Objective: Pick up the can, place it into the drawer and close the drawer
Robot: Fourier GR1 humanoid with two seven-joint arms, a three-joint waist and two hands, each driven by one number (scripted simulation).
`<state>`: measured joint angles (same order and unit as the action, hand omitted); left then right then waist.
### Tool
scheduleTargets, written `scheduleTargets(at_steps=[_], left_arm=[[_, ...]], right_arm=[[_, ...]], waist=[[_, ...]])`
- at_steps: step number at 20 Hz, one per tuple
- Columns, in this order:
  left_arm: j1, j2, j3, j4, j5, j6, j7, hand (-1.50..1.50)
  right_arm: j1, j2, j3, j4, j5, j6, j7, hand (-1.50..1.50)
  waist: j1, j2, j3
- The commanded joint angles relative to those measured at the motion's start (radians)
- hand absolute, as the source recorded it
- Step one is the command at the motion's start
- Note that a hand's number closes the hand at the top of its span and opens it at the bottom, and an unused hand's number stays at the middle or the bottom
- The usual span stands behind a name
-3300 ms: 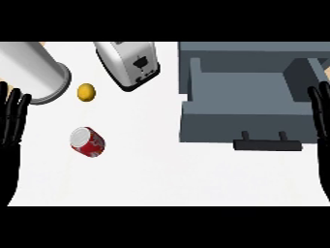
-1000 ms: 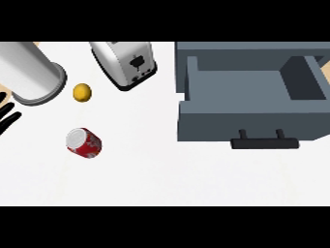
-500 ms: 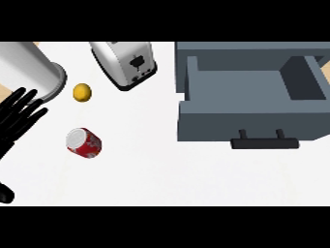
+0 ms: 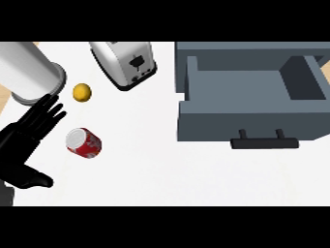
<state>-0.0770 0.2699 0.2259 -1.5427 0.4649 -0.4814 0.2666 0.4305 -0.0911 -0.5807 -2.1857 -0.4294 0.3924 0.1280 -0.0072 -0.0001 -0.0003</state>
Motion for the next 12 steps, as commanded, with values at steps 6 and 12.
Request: scheduleTargets(at_steps=[6, 12], left_arm=[[-0.021, -0.016, 0.024, 0.252, -0.176, -0.023, -0.253, -1.50], [-0.027, -0.014, 0.019, 0.397, -0.269, -0.023, -0.413, -1.50]], right_arm=[[-0.017, 0.024, -0.042, 0.024, 0.009, 0.055, -0.010, -1.50], [-0.079, -0.003, -0.050, 0.079, 0.042, 0.069, -0.012, -1.50]], waist=[[0.000, 0.000, 0.000], [0.004, 0.001, 0.000]])
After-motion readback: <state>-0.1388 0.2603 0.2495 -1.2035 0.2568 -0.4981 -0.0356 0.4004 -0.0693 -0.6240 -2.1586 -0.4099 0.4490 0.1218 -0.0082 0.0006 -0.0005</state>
